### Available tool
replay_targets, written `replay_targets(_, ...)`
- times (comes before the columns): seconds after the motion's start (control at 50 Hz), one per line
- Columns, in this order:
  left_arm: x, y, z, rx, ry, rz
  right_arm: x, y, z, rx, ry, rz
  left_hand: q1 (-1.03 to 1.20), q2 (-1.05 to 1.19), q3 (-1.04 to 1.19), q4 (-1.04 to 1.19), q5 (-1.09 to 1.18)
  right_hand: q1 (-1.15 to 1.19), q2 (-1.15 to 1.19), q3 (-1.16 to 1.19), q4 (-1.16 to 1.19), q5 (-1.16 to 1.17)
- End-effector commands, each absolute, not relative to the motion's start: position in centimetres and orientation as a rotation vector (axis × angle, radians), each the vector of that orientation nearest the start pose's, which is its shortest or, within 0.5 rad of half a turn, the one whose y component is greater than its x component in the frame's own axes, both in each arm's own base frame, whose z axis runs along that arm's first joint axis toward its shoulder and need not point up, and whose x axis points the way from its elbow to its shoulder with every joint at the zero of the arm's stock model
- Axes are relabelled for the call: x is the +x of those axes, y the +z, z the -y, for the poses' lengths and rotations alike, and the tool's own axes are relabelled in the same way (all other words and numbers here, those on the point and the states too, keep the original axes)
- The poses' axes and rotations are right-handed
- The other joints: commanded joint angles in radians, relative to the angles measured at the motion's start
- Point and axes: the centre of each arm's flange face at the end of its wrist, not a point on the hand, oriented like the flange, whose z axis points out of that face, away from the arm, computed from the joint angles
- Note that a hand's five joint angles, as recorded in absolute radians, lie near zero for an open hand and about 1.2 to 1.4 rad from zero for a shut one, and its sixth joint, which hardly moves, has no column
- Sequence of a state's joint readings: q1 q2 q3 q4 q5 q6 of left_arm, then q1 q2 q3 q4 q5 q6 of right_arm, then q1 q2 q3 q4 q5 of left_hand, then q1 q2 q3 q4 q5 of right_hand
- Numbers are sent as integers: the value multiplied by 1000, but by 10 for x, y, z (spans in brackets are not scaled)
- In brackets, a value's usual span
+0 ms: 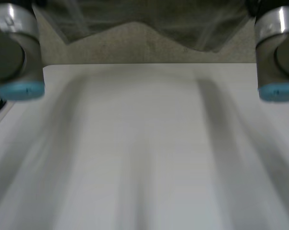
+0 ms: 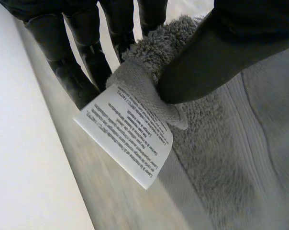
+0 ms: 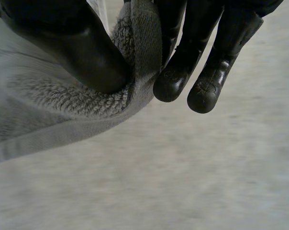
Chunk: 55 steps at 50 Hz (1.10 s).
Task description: Fold the towel.
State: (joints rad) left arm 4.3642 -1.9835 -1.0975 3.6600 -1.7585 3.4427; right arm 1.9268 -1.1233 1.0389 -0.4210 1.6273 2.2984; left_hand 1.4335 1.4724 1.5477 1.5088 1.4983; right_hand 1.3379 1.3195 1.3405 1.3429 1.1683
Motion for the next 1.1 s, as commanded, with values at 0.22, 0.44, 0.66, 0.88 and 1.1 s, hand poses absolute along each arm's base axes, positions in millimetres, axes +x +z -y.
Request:
replay_targets(0.22,-224,146,320,620,-2166,-2132,239,163,328,-1394,-2143,-1980,-37,-76,-151,-113,-277,58,77,56,53,53)
replay_targets(0.44,-204,126,284,662,-1971,-2295,208,146,312,-1349,-1911,-2257,-37,-76,-151,-113,-277,58,77,56,53,53)
replay_targets(0.66,-177,173,260,561,-1941,-2299,169,204,287,-1243,-1938,-2326,-37,-76,-151,-113,-277,58,77,56,53,53)
replay_targets(0.88,-168,204,220,626,-1985,-2328,139,243,262,-1170,-1842,-2371,-37,-76,-151,-113,-277,58,77,56,53,53)
replay_targets(1.1,-184,200,263,683,-2040,-2370,146,244,313,-1184,-1959,-2242,-37,-76,-151,-113,-277,58,77,56,53,53)
